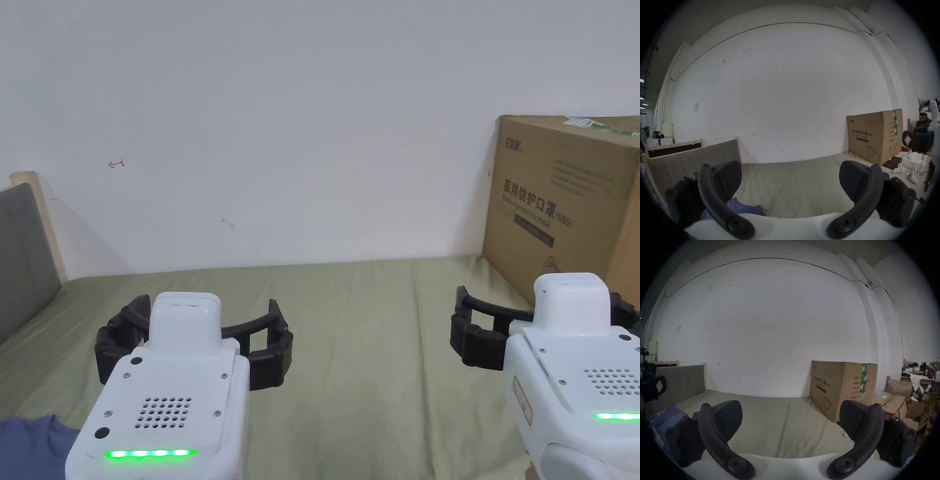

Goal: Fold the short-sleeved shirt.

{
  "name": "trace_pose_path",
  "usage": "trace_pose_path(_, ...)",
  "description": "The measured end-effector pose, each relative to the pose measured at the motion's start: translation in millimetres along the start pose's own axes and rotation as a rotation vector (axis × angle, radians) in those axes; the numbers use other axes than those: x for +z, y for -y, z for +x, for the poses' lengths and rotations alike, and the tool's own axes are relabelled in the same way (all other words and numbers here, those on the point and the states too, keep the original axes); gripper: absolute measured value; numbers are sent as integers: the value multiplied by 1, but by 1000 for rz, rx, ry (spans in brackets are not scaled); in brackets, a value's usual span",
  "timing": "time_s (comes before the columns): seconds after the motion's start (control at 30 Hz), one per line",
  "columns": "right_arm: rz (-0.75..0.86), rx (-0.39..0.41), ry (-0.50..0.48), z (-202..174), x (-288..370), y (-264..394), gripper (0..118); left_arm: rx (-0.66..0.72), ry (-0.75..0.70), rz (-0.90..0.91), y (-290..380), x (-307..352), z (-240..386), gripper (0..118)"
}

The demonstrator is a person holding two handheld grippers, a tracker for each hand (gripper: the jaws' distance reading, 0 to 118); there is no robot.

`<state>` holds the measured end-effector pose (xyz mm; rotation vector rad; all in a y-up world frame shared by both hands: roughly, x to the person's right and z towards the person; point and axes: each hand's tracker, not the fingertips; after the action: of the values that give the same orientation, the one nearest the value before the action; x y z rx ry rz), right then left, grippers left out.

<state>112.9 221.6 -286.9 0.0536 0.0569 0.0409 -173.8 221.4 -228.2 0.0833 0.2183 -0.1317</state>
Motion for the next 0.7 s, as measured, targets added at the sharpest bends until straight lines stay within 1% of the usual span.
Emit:
trace_pose_path(0.13, 1, -30, -22, 1, 3, -2, 117, 8, -17, -3, 0, 1, -1, 118)
trace_pose_path(0.23, 3, -19, -28, -1, 6, -3, 117, 21, -17, -2, -1, 3, -2, 118)
trace_pose_path(0.33, 9, -3, -65, 1, 9, -2, 117, 31, -12, -7, -1, 3, -3, 118)
trace_pose_path(0.5, 28, 32, -60, -6, 15, 0, 117, 59, -5, -17, -1, 2, -4, 117)
trace_pose_path(0.7, 5, 7, -73, -8, 14, -1, 117, 67, -3, -32, 1, 4, -3, 117)
